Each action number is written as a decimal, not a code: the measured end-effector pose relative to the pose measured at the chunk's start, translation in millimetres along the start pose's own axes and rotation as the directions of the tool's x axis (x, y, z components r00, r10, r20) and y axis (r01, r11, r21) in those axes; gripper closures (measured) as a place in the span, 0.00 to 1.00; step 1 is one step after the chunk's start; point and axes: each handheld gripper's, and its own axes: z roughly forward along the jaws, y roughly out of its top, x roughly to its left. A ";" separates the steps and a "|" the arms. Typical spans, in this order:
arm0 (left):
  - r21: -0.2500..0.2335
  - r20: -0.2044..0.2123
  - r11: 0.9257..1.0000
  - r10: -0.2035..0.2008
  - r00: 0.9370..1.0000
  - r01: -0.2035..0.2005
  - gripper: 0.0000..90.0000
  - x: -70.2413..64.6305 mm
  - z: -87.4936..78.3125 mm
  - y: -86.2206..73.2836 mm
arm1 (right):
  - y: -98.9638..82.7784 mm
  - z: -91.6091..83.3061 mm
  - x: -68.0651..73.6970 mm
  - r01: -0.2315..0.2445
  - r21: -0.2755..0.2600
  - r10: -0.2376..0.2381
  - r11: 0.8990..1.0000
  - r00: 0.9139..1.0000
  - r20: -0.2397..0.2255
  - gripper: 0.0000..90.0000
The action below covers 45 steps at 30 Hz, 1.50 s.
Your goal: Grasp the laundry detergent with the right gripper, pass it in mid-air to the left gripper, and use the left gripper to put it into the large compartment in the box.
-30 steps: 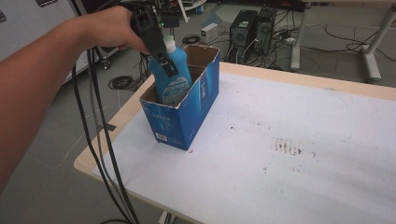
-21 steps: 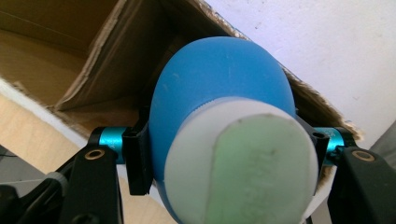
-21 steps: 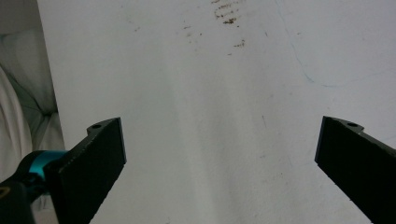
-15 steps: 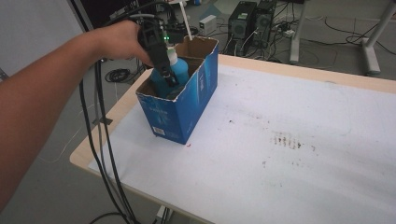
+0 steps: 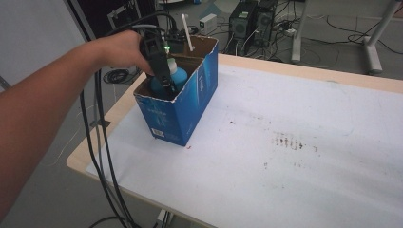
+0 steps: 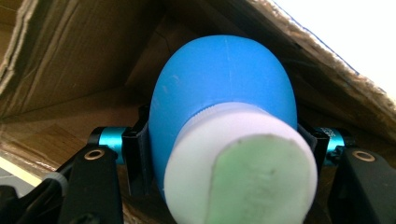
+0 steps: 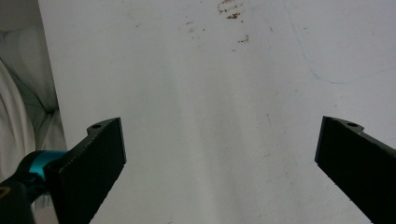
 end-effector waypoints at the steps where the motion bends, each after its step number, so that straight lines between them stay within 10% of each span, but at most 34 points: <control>1: 0.002 0.001 1.000 0.001 1.000 -0.001 0.42 0.5 0.0 -0.1 | -0.1 0.0 0.0 -0.001 0.001 0.001 1.000 1.000 0.000 0.01; 20: -0.072 0.007 0.995 -0.063 0.998 0.064 0.31 8.6 -9.2 -5.1 | -1.6 0.6 1.5 -0.007 -0.006 0.007 1.000 1.000 0.000 0.01; 28: -0.213 0.019 0.967 -0.140 0.990 0.141 0.24 12.9 -36.0 -10.9 | -0.7 -0.1 3.4 -0.004 -0.007 0.004 1.000 1.000 0.004 0.02; 45: -0.292 0.036 0.954 -0.060 0.998 0.068 0.24 -7.4 -78.4 22.4 | 0.3 -1.4 5.0 0.005 -0.023 -0.005 1.000 1.000 0.017 0.02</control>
